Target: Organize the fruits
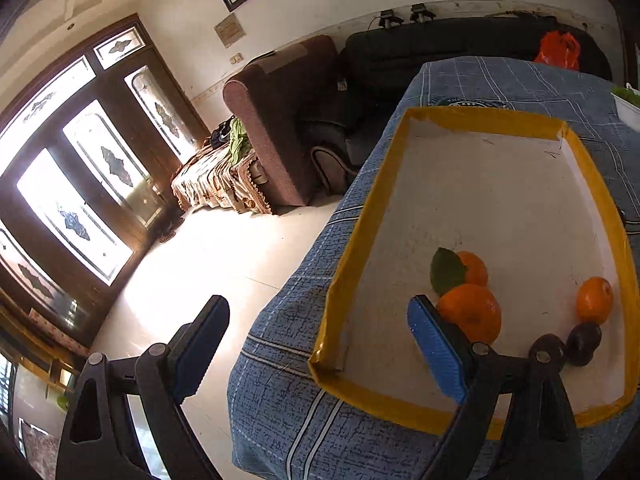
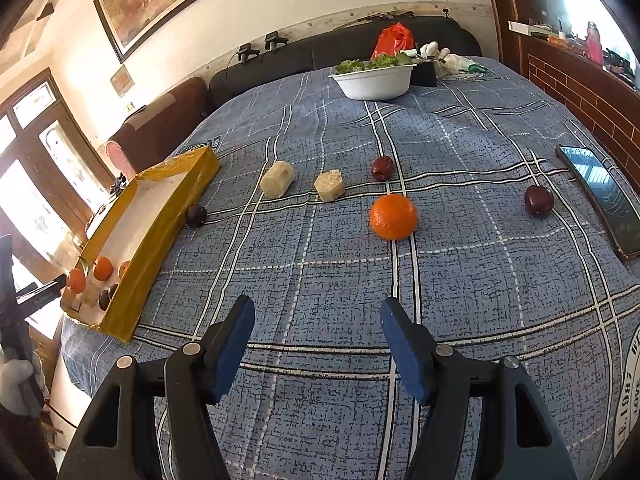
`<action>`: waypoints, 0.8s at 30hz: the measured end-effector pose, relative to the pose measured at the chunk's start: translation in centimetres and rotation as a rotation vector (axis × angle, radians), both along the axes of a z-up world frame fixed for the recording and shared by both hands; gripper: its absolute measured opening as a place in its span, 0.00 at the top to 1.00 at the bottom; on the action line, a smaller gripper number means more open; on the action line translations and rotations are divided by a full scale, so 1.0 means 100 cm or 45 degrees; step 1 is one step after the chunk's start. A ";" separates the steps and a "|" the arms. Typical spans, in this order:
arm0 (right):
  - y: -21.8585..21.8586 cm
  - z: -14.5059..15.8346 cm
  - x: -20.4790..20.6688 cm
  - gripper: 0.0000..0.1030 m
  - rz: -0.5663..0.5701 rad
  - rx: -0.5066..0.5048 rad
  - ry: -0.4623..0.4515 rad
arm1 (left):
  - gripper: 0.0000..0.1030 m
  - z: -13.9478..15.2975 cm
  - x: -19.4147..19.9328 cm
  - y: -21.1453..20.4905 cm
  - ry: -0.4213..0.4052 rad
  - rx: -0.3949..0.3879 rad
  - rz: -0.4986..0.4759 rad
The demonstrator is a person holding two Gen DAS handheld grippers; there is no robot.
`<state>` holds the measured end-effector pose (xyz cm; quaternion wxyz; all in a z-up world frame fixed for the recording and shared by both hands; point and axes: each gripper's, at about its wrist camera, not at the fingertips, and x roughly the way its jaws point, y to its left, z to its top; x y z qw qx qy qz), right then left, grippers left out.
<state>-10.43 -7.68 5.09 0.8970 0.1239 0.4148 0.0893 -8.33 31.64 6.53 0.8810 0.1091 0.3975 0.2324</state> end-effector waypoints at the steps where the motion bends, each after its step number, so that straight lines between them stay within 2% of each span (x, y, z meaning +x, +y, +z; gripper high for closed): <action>1: 0.001 -0.001 0.001 0.32 0.003 0.000 0.005 | 0.12 0.004 0.003 -0.004 -0.012 -0.061 -0.052; 4: -0.001 -0.004 0.001 0.32 0.000 -0.003 0.015 | 0.12 0.024 0.004 -0.018 -0.114 -0.311 -0.207; 9: -0.010 -0.007 0.003 0.32 -0.029 0.019 0.030 | 0.12 0.063 -0.020 -0.013 -0.294 -0.465 -0.201; 15: -0.018 -0.010 0.003 0.32 -0.039 0.047 0.032 | 0.11 0.073 -0.052 0.019 -0.359 -0.655 -0.093; 17: -0.019 -0.012 0.003 0.31 -0.038 0.057 0.036 | 0.11 0.072 -0.057 0.024 -0.362 -0.683 -0.076; 24: -0.026 -0.011 -0.001 0.31 -0.049 0.079 0.031 | 0.11 0.075 -0.066 0.014 -0.368 -0.678 -0.094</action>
